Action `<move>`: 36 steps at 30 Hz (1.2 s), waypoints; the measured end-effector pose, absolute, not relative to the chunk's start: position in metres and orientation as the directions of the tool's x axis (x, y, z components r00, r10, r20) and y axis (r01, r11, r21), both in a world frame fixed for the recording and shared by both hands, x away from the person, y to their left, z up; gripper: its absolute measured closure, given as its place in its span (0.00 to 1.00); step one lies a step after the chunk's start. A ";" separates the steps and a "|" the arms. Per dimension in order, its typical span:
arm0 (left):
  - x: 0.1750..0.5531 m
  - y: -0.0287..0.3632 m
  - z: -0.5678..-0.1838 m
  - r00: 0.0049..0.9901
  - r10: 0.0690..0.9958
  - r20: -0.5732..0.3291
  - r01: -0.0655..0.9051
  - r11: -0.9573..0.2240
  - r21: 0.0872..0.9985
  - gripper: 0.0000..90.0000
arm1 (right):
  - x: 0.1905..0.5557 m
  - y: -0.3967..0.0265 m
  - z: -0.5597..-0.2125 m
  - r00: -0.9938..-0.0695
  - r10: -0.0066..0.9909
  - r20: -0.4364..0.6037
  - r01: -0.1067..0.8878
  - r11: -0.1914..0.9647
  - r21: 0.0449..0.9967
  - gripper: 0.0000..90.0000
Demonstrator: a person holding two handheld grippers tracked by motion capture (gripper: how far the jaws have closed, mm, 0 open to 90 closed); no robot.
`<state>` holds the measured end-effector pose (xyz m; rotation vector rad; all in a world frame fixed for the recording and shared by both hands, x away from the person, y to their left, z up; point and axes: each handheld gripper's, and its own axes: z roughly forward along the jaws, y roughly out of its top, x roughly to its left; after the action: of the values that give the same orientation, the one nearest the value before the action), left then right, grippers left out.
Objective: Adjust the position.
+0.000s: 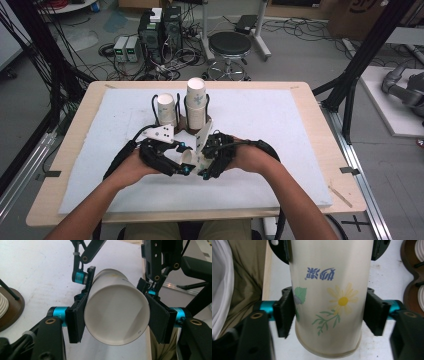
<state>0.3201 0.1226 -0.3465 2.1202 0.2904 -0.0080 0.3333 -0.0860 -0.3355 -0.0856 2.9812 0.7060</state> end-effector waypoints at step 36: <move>0.317 0.159 -0.369 0.969 0.189 -0.156 0.190 -0.177 0.966 0.42 | 0.320 -0.171 -0.360 -0.966 0.252 0.060 0.152 0.365 0.919 0.21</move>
<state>0.3167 0.1592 -0.3689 1.7567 0.2829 -0.0001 0.3201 -0.1710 -0.3595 0.3740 2.5193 1.6807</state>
